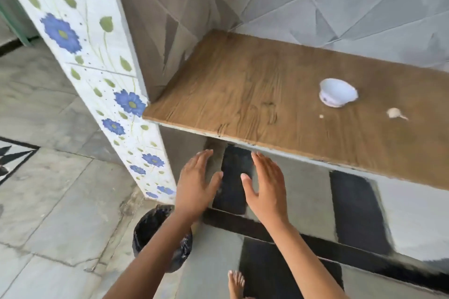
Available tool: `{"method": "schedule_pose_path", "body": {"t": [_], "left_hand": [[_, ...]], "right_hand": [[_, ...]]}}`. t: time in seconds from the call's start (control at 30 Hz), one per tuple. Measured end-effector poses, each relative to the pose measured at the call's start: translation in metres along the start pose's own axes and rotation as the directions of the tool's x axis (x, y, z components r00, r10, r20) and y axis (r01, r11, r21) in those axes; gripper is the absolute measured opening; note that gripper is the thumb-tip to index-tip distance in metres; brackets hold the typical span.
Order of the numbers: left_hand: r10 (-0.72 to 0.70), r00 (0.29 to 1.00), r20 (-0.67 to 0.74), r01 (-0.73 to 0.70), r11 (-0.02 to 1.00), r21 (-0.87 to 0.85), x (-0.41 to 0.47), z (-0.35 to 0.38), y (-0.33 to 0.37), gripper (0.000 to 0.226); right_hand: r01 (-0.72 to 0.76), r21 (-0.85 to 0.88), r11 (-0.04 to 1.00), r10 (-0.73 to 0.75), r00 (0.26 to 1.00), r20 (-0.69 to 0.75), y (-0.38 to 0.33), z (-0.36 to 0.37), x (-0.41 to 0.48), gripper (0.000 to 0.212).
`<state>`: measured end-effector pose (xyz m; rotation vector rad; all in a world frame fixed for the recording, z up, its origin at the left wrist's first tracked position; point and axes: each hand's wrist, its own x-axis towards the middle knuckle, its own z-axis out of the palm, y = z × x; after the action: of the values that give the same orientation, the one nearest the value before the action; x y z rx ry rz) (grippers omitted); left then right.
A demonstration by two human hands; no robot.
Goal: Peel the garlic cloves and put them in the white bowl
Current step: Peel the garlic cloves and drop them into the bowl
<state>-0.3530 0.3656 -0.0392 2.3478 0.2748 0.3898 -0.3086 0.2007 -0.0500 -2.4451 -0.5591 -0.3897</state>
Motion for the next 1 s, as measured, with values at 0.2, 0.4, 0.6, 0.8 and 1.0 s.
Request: {"method": "schedule_pose_path", "body": {"t": [0.2, 0.4, 0.6, 0.8, 1.0], "left_hand": [[0.231, 0.970, 0.082, -0.228, 0.973, -0.049, 0.050, 0.048, 0.097, 0.047], [0.274, 0.955, 0.115, -0.268, 0.961, -0.061, 0.104, 0.130, 0.166, 0.047], [0.145, 0.985, 0.096, -0.144, 0.989, -0.019, 0.155, 0.202, 0.207, 0.031], [-0.043, 0.996, 0.081, 0.033, 0.991, 0.128, 0.191, 0.235, 0.214, 0.023], [0.051, 0.992, 0.113, -0.071, 0.982, 0.176, 0.209, 0.228, 0.220, 0.013]], "right_hand": [[-0.111, -0.085, 0.990, 0.091, 0.974, -0.208, 0.074, -0.086, 0.024, 0.056], [-0.162, -0.104, 0.981, 0.126, 0.949, -0.289, 0.176, -0.131, 0.067, 0.052], [-0.149, -0.171, 0.974, 0.123, 0.980, -0.153, 0.266, -0.150, 0.104, 0.057], [-0.167, -0.302, 0.939, 0.209, 0.971, 0.113, 0.314, -0.142, 0.129, 0.081], [-0.184, -0.393, 0.901, 0.287, 0.932, 0.221, 0.324, -0.137, 0.126, 0.098]]}}
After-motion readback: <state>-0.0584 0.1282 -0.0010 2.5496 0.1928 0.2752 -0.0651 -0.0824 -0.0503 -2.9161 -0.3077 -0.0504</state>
